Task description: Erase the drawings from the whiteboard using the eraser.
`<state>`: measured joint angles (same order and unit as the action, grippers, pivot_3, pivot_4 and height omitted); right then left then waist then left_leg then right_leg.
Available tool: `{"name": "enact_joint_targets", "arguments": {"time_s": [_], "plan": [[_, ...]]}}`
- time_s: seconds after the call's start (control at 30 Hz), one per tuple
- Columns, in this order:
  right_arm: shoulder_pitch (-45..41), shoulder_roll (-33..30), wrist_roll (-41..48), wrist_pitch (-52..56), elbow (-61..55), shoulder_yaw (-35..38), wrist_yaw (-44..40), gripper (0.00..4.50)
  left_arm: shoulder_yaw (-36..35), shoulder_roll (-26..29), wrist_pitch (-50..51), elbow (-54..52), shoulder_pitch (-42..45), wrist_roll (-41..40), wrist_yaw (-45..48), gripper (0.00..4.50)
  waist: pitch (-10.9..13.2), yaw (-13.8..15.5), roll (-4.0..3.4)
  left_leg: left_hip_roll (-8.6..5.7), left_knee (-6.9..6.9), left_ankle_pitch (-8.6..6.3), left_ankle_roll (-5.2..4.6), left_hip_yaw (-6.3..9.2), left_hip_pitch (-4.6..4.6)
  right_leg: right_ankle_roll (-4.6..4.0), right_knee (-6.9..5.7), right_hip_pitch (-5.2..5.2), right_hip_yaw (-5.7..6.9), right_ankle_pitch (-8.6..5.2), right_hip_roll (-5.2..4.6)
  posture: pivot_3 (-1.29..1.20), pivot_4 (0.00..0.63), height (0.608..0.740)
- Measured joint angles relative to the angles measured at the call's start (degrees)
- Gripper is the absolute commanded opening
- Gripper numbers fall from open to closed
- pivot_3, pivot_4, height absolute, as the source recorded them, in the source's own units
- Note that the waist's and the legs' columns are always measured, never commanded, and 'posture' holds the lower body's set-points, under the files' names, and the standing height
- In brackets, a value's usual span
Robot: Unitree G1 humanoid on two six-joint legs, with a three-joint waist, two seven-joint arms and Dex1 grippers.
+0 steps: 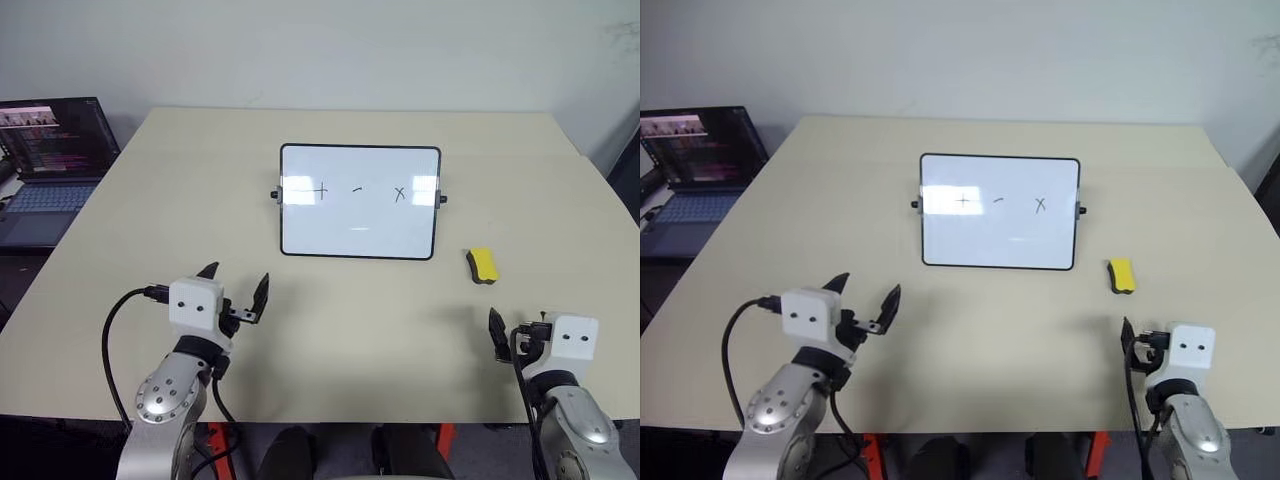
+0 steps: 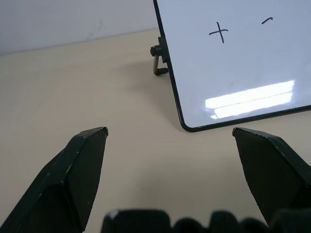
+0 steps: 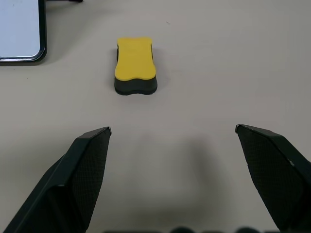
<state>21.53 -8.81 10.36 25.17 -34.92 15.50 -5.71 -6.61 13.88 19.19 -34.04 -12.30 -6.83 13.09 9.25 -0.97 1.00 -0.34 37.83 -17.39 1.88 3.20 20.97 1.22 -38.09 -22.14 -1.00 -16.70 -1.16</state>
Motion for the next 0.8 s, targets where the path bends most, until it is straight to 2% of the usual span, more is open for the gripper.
{"name": "enact_joint_targets", "arguments": {"time_s": [0.2,0.43,0.53,0.8], "plan": [[-1.8,-1.0,0.0,0.3,-0.7,1.4,-0.1,4.48,2.4,-0.3,-1.0,1.0,0.2,0.5,0.1,4.5,0.0,0.0,0.0,0.01,0.01,0.0,0.0,0.01,-0.04,0.0,-0.05,0.01,0.01,0.0,0.01,0.0,0.15,0.74],[-4.9,-1.1,0.1,1.5,-0.5,0.8,0.0,4.48,0.8,0.4,-1.4,1.6,0.2,-0.1,0.6,4.5,0.0,0.0,0.0,0.0,0.0,0.0,0.0,0.01,-0.03,0.0,-0.04,0.01,0.01,0.01,0.01,0.0,0.15,0.74],[-6.5,-1.1,0.1,3.1,-0.2,-1.1,-0.2,4.48,-2.1,3.3,-1.8,4.4,2.5,-2.5,3.4,4.5,0.0,0.0,-0.01,0.01,0.01,0.01,0.0,0.03,-0.05,-0.01,-0.08,0.02,0.04,0.01,0.02,0.0,0.15,0.74],[-13.9,-2.4,3.2,11.7,0.1,-3.4,-1.1,4.48,-7.2,12.7,2.0,12.5,17.0,-14.2,15.1,4.5,0.0,0.0,-0.01,-0.03,0.06,0.01,0.0,0.03,-0.05,-0.01,-0.1,0.02,0.04,0.02,0.01,0.0,0.15,0.74]]}}
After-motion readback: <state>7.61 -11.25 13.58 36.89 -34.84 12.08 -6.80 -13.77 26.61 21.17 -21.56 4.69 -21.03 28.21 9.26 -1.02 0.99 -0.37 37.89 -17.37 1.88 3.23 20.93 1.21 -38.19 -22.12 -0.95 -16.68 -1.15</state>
